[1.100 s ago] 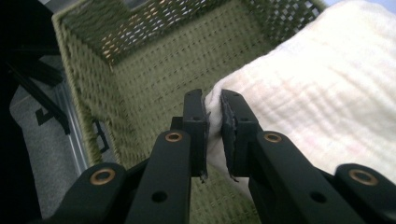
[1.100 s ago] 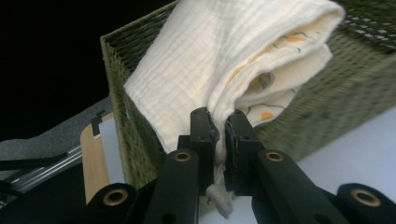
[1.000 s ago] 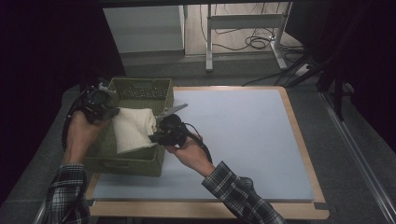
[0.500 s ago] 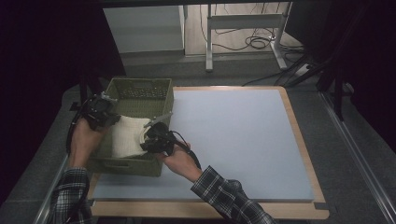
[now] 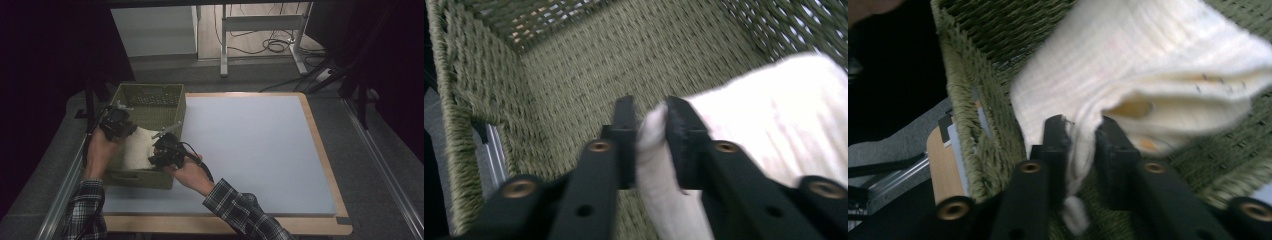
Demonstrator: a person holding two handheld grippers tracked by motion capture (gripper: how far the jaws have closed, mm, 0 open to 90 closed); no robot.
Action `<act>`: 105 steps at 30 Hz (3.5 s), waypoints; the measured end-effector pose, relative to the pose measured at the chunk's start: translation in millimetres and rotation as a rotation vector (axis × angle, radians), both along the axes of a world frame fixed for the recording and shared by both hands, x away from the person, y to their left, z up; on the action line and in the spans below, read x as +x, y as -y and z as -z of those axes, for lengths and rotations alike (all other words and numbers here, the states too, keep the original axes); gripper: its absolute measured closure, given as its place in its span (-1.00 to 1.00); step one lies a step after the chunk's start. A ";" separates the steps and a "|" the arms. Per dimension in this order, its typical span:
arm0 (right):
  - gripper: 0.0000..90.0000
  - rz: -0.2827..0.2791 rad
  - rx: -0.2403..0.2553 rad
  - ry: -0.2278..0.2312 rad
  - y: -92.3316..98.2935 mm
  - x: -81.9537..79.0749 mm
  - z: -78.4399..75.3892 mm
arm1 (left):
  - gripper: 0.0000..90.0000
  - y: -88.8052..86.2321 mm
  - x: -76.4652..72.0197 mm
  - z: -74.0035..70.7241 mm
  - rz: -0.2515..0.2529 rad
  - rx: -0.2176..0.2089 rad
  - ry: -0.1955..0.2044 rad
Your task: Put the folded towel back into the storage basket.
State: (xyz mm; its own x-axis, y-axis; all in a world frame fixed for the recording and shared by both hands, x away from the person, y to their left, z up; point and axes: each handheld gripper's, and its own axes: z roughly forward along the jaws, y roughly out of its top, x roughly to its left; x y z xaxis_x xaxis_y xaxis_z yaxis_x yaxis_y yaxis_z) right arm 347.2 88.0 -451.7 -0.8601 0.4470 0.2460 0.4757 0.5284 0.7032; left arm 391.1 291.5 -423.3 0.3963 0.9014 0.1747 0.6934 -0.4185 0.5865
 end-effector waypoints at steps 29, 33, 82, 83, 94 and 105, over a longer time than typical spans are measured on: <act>-0.17 -0.025 -0.009 0.202 37.6 6.9 -33.3 | -0.42 6.5 1.3 1.1 -0.039 -0.168 0.016; -0.23 -0.017 -0.013 0.206 47.7 10.2 -32.9 | -0.47 10.6 1.7 0.5 -0.024 -0.200 0.017; -0.72 0.122 -0.113 0.171 237.8 2.9 24.0 | -0.87 160.0 7.4 -25.4 0.288 -0.241 -0.123; -0.72 0.124 -0.116 0.167 243.2 1.4 25.8 | -0.87 164.0 5.6 -23.5 0.297 -0.243 -0.122; -0.79 0.155 -0.155 0.167 287.3 -12.3 49.7 | -0.90 205.7 -29.4 17.6 0.367 -0.189 -0.073; -0.81 0.209 -0.136 0.151 320.3 -21.7 67.9 | -0.92 238.7 -59.3 36.6 0.447 -0.271 -0.084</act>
